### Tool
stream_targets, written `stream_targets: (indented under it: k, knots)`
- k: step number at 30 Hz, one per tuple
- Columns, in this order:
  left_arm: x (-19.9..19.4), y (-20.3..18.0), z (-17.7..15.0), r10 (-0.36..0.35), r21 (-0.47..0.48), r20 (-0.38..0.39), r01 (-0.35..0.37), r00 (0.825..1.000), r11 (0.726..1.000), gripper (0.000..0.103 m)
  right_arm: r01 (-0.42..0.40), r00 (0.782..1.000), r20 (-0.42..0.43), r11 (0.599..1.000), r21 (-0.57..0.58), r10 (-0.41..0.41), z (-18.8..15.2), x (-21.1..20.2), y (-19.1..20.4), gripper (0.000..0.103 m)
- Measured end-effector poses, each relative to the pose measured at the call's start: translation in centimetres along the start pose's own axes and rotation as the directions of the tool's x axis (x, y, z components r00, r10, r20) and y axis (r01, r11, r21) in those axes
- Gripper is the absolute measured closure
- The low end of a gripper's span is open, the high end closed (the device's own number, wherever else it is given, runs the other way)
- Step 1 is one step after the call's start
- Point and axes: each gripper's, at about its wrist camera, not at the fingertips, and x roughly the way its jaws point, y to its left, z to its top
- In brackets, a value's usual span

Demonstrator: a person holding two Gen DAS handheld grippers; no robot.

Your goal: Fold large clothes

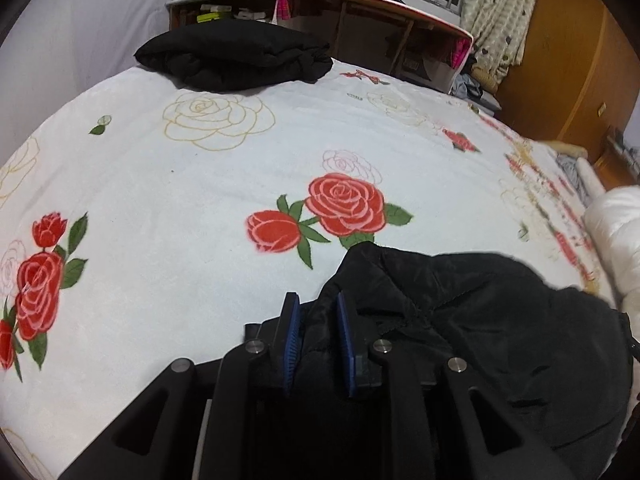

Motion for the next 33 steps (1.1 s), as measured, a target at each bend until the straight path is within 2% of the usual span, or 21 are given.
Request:
stream_targets:
  k: [2,5,6,7,9,12,13,14,15,17,20,22,25,29,31,33]
  knots:
    - [-1.9,0.2,0.4,0.002,0.002,0.038,-0.002,0.999,1.0,0.083,-0.003,0.998,0.059,1.0,0.011,0.002,0.1,-2.5,0.3,0.077]
    - [-5.9,-0.5,0.5,-0.004,0.023,0.142,0.001,0.99,1.0,0.083,-0.071,0.987,0.147,0.997,-0.002,0.071,-1.0,-6.5,2.2,0.067]
    - [-7.3,-1.1,0.3,-0.027,0.032,0.175,0.021,0.984,0.999,0.08,-0.122,0.977,0.171,0.992,-0.029,0.125,-2.0,-7.8,3.5,0.066]
    - [-8.6,-2.1,-0.2,-0.061,0.055,0.203,0.051,0.977,0.997,0.071,-0.147,0.971,0.181,0.987,-0.062,0.156,-3.0,-8.6,4.8,0.064]
    - [-10.4,-4.6,-1.4,-0.128,0.124,0.237,0.1,0.963,0.987,0.061,-0.172,0.964,0.187,0.979,-0.111,0.191,-4.7,-9.1,6.9,0.062]
    - [-10.4,-9.3,-3.6,-0.251,0.275,0.22,0.187,0.943,0.943,0.054,-0.216,0.959,0.15,0.962,-0.166,0.242,-6.0,-7.6,9.1,0.061]
    - [-9.4,-11.3,-4.3,-0.257,0.356,0.201,0.174,0.945,0.918,0.054,-0.204,0.963,0.138,0.959,-0.194,0.233,-6.0,-6.4,9.9,0.062]
    - [-7.9,-12.9,-4.7,-0.235,0.409,0.18,0.145,0.955,0.901,0.054,-0.181,0.968,0.132,0.957,-0.227,0.214,-5.8,-4.8,10.6,0.062]
    - [-5.9,-13.7,-4.9,-0.212,0.43,0.147,0.13,0.966,0.893,0.054,-0.158,0.976,0.111,0.958,-0.24,0.189,-5.5,-3.1,10.8,0.062]
    - [-1.6,-13.5,-4.9,-0.137,0.433,0.092,0.085,0.986,0.897,0.052,-0.123,0.986,0.08,0.962,-0.245,0.146,-5.0,0.2,10.1,0.062]
    - [1.5,-11.0,-4.1,-0.177,0.317,0.075,0.145,0.981,0.937,0.054,-0.104,0.991,0.06,0.971,-0.213,0.119,-4.2,3.2,8.5,0.062]
    - [2.2,-10.9,-4.5,-0.182,0.316,0.085,0.147,0.98,0.937,0.054,-0.125,0.99,0.047,0.976,-0.176,0.136,-4.1,4.5,7.6,0.062]
    - [2.8,-10.8,-5.3,-0.185,0.303,0.104,0.146,0.977,0.942,0.054,-0.115,0.99,0.06,0.981,-0.156,0.126,-4.8,5.5,7.4,0.062]
    - [3.2,-11.5,-4.8,-0.151,0.312,0.072,0.121,0.986,0.942,0.054,-0.105,0.993,0.036,0.983,-0.149,0.112,-4.6,6.0,7.5,0.062]
    - [2.3,-12.1,-4.2,-0.113,0.336,0.032,0.096,0.993,0.937,0.054,-0.102,0.995,0.005,0.983,-0.154,0.104,-4.0,5.3,7.6,0.062]
    - [-0.1,-11.6,-3.5,-0.127,0.322,0.013,0.116,0.992,0.94,0.055,-0.09,0.996,-0.01,0.985,-0.144,0.089,-3.3,3.9,7.5,0.062]
